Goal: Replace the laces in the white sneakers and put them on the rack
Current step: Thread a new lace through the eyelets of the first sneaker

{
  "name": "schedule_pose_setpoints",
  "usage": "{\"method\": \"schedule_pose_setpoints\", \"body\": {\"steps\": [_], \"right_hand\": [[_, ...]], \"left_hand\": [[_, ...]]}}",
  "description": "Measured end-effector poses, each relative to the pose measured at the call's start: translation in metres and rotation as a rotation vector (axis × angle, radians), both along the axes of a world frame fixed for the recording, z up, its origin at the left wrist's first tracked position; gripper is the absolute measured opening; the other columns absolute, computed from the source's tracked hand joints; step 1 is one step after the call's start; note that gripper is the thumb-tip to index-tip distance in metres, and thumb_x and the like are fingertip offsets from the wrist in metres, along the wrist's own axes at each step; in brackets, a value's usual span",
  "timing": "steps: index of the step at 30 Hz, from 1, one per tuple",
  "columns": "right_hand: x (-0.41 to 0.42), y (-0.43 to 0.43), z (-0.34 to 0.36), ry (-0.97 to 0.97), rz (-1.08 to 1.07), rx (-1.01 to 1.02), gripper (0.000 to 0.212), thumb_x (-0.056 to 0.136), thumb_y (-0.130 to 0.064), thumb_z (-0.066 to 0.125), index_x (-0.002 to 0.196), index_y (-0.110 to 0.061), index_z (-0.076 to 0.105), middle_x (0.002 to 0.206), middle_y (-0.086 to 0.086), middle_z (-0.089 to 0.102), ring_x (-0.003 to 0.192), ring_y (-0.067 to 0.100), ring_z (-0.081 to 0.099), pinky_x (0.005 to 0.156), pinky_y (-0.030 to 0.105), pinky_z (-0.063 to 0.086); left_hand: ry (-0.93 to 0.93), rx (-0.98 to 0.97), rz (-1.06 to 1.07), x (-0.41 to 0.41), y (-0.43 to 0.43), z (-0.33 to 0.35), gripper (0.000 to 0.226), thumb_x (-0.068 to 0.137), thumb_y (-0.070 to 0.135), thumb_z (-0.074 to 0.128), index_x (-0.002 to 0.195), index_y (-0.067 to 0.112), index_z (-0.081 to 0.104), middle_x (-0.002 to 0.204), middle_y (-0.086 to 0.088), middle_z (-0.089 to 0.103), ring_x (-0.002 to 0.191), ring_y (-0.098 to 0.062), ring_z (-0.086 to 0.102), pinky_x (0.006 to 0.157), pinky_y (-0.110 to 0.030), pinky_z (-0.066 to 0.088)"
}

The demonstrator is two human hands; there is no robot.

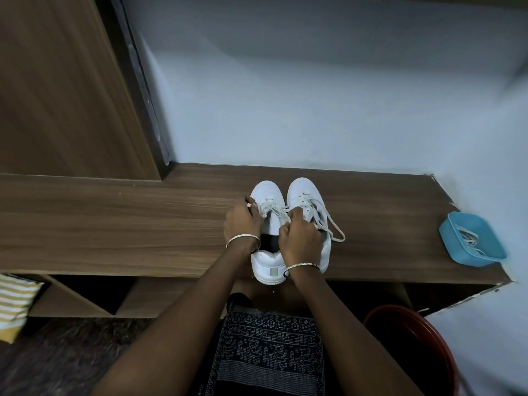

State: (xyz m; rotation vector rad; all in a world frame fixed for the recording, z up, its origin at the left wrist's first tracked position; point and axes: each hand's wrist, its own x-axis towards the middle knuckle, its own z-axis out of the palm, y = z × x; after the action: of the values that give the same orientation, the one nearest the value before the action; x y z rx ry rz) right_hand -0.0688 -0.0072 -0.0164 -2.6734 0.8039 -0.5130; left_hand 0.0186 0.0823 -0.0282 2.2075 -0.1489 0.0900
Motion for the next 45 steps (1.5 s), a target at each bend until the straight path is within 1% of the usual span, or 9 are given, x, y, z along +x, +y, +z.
{"method": "schedule_pose_setpoints", "body": {"steps": [6, 12, 18, 21, 30, 34, 37, 41, 45], "right_hand": [[0.000, -0.001, -0.001, -0.011, 0.011, 0.027, 0.028, 0.097, -0.020, 0.047, 0.123, -0.012, 0.051, 0.096, 0.013, 0.071, 0.093, 0.036, 0.067, 0.068, 0.036, 0.042], [0.000, -0.002, -0.001, 0.000, 0.003, 0.010, 0.028, 0.097, -0.019, 0.046, 0.123, -0.013, 0.051, 0.094, 0.012, 0.072, 0.092, 0.034, 0.068, 0.066, 0.034, 0.040], [0.000, -0.002, -0.002, 0.017, -0.014, -0.026, 0.027, 0.097, -0.019, 0.046, 0.123, -0.014, 0.051, 0.091, 0.009, 0.072, 0.090, 0.032, 0.069, 0.064, 0.032, 0.032], [0.000, -0.001, -0.003, 0.014, -0.004, -0.025, 0.026, 0.097, -0.018, 0.047, 0.122, -0.013, 0.051, 0.090, 0.010, 0.071, 0.088, 0.032, 0.069, 0.062, 0.032, 0.033], [0.002, -0.002, -0.006, 0.000, 0.000, -0.001, 0.030, 0.096, -0.019, 0.048, 0.126, -0.013, 0.051, 0.094, 0.012, 0.072, 0.091, 0.034, 0.068, 0.066, 0.035, 0.043], [0.002, -0.003, -0.005, -0.016, -0.002, 0.032, 0.029, 0.096, -0.018, 0.049, 0.124, -0.013, 0.051, 0.094, 0.014, 0.072, 0.092, 0.036, 0.068, 0.068, 0.037, 0.045], [0.002, -0.002, -0.005, 0.003, -0.012, 0.015, 0.028, 0.097, -0.019, 0.047, 0.125, -0.014, 0.051, 0.095, 0.012, 0.072, 0.094, 0.034, 0.068, 0.069, 0.036, 0.044], [0.002, -0.002, -0.005, 0.005, -0.012, 0.003, 0.028, 0.096, -0.019, 0.047, 0.124, -0.014, 0.051, 0.095, 0.012, 0.072, 0.093, 0.035, 0.068, 0.069, 0.035, 0.045], [0.002, -0.002, -0.006, 0.007, -0.014, -0.019, 0.027, 0.096, -0.020, 0.047, 0.122, -0.014, 0.051, 0.092, 0.011, 0.072, 0.091, 0.034, 0.069, 0.066, 0.034, 0.040]], "left_hand": [[-0.372, 0.190, -0.348, 0.000, -0.001, 0.004, 0.028, 0.080, 0.029, 0.054, 0.105, 0.028, 0.067, 0.112, -0.001, 0.060, 0.100, -0.027, 0.057, 0.076, -0.038, 0.048], [-0.311, 0.446, -0.245, 0.005, -0.003, 0.006, 0.011, 0.086, 0.030, 0.063, 0.092, 0.022, 0.069, 0.112, 0.002, 0.061, 0.098, -0.027, 0.058, 0.080, -0.037, 0.039], [0.616, -0.873, 0.102, 0.009, 0.000, 0.018, 0.019, 0.094, 0.007, 0.054, 0.078, 0.013, 0.062, 0.082, -0.007, 0.062, 0.056, -0.010, 0.057, 0.053, -0.022, 0.044], [0.869, -1.018, 0.176, 0.017, 0.019, 0.010, 0.025, 0.101, 0.018, 0.046, 0.078, 0.021, 0.058, 0.059, 0.003, 0.060, 0.049, -0.009, 0.058, 0.059, -0.026, 0.040], [-0.094, -0.154, -0.087, 0.014, 0.011, 0.005, 0.006, 0.087, 0.030, 0.062, 0.089, 0.026, 0.065, 0.094, 0.001, 0.064, 0.088, -0.024, 0.063, 0.082, -0.037, 0.050], [-0.231, 0.443, -0.244, 0.008, -0.004, 0.015, 0.021, 0.086, 0.040, 0.061, 0.104, 0.036, 0.070, 0.117, 0.005, 0.060, 0.112, -0.023, 0.051, 0.091, -0.039, 0.032], [-0.238, 0.503, -0.214, 0.007, -0.008, 0.014, 0.015, 0.087, 0.040, 0.060, 0.096, 0.034, 0.071, 0.115, 0.006, 0.061, 0.112, -0.022, 0.051, 0.091, -0.040, 0.030], [-0.132, 0.364, -0.179, 0.007, -0.004, 0.015, 0.008, 0.085, 0.037, 0.067, 0.089, 0.031, 0.069, 0.105, 0.009, 0.066, 0.106, -0.019, 0.056, 0.092, -0.039, 0.034], [0.229, -0.419, -0.023, 0.012, 0.002, 0.007, 0.017, 0.081, 0.009, 0.068, 0.069, 0.021, 0.066, 0.080, 0.001, 0.071, 0.080, -0.019, 0.065, 0.080, -0.034, 0.052]]}}
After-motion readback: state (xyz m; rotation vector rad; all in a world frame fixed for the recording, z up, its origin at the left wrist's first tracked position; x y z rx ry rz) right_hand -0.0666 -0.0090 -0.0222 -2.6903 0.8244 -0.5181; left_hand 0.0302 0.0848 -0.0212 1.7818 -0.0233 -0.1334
